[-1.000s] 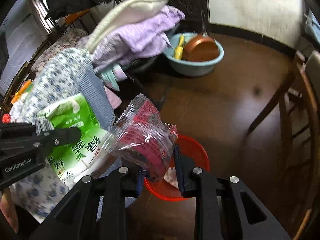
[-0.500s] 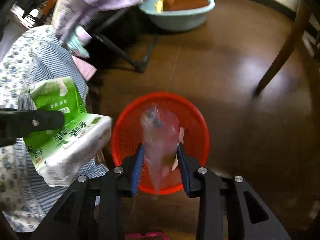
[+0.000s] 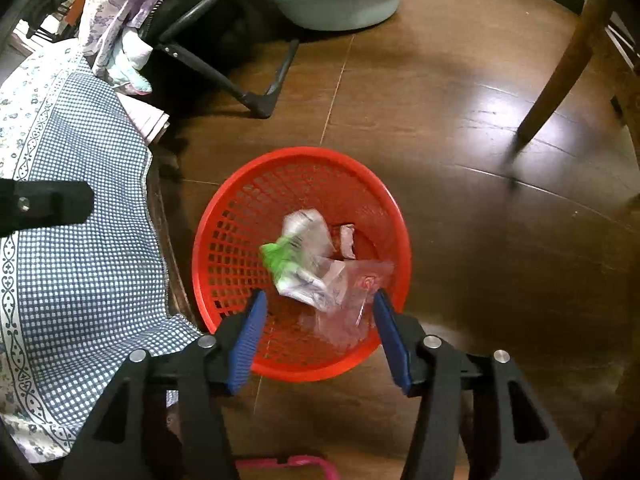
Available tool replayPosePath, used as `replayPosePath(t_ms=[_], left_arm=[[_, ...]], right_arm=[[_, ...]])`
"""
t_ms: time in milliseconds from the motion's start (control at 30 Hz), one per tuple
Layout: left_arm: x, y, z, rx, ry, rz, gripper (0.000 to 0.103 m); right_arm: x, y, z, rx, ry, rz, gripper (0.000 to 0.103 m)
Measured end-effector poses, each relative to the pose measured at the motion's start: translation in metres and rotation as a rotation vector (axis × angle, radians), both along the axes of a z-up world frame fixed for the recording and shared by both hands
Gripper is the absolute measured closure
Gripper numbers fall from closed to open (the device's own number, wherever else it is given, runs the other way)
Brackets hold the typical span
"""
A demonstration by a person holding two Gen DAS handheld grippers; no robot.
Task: Collect trash
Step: 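Open the right tool over the basket while the left tool releases the tea carton, then move both open tools back over the remaining trash on the table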
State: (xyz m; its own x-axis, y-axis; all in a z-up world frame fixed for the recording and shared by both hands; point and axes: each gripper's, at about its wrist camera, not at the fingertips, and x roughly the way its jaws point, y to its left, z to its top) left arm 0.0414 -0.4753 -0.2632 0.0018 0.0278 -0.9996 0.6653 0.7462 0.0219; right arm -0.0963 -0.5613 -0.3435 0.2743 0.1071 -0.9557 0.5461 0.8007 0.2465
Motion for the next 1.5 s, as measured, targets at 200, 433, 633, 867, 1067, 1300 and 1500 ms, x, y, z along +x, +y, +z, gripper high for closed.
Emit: replayPosePath(t_ms=[200, 433, 633, 867, 1067, 1300, 1500], left_arm=[[-0.002, 0.001, 0.041, -0.096, -0.075, -0.008, 0.036], [-0.014, 0.024, 0.128, -0.311, -0.286, -0.035, 0.013], [-0.024, 0.047, 0.175, -0.402, -0.342, -0.03, 0.008], [-0.027, 0.085, 0.208, -0.444, -0.414, 0.013, 0.007], [-0.02, 0.177, 0.251, -0.473, -0.549, 0.139, 0.007], [0.0, 0.331, 0.276, -0.386, -0.671, 0.409, 0.007], [0.008, 0.439, 0.306, -0.33, -0.804, 0.621, 0.007]], right_arm=[[-0.002, 0.005, 0.015, -0.055, 0.012, 0.022, 0.021], [0.004, 0.016, 0.05, -0.126, -0.021, 0.059, 0.014], [0.014, 0.032, 0.084, -0.181, -0.048, 0.096, 0.014], [0.017, 0.045, 0.123, -0.243, -0.09, 0.108, 0.014], [0.022, 0.067, 0.185, -0.358, -0.183, 0.153, 0.014], [0.034, 0.115, 0.26, -0.403, -0.331, 0.214, 0.01], [0.05, 0.185, 0.316, -0.435, -0.424, 0.339, 0.006]])
